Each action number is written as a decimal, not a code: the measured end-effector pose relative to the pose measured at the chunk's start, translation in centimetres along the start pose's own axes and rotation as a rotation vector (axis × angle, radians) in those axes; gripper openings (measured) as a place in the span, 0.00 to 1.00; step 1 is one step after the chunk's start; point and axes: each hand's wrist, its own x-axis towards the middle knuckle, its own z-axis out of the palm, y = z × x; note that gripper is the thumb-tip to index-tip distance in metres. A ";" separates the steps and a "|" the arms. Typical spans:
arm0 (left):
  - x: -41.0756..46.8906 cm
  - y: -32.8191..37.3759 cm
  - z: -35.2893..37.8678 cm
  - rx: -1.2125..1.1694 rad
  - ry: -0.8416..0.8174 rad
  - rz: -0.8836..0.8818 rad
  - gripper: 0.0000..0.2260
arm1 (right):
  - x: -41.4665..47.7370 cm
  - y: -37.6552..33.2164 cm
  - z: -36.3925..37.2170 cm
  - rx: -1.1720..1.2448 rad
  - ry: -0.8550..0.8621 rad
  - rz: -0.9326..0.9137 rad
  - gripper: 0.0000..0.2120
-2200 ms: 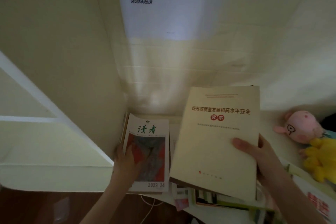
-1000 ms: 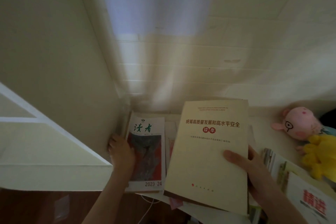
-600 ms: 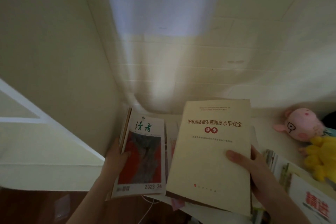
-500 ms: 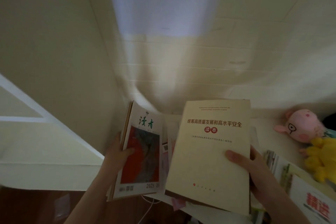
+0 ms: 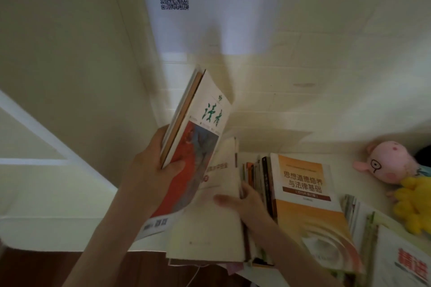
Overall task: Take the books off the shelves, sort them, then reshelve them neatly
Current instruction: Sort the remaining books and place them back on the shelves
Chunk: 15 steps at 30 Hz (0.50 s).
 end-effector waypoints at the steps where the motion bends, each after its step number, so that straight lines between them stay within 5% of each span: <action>1: -0.1 0.1 0.1 0.002 -0.015 0.001 0.23 | 1.2 0.9 0.8 0.003 -0.003 0.015 0.25; 6: 0.1 -0.5 0.4 -0.105 -0.093 -0.040 0.22 | 6.2 4.7 2.6 -0.033 0.015 0.178 0.20; 9: 0.2 -1.0 0.6 -0.231 -0.136 -0.102 0.23 | 6.7 6.2 2.0 0.284 0.081 0.241 0.14; 15: 0.2 -1.9 -0.8 -0.447 -0.213 -0.188 0.27 | 4.1 4.4 2.5 0.460 0.111 0.020 0.15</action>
